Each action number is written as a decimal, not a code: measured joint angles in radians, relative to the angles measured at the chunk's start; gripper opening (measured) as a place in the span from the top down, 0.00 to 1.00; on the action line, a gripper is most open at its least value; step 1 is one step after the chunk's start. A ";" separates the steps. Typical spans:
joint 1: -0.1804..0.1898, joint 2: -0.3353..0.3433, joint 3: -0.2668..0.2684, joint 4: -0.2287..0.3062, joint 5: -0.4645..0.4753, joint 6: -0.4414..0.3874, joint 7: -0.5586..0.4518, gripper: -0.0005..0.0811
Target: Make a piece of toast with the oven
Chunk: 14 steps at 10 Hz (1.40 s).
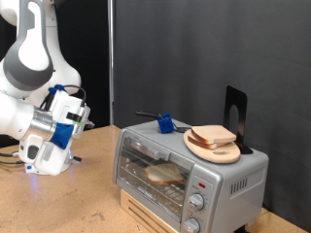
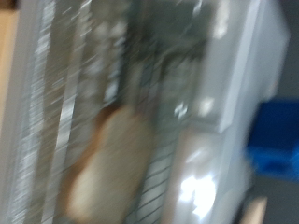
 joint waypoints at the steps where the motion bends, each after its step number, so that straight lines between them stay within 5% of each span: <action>1: 0.000 0.023 0.002 0.033 -0.003 -0.062 -0.005 0.01; 4: 0.012 0.123 0.035 0.137 0.115 -0.057 0.020 0.01; 8: 0.018 0.218 0.074 0.234 0.300 0.088 0.037 0.01; 10: 0.008 0.223 0.073 0.241 0.259 -0.009 0.043 0.01; 12: -0.003 0.282 0.076 0.310 0.286 -0.118 0.074 0.01; 14: -0.002 0.363 0.097 0.388 0.351 -0.129 0.087 0.01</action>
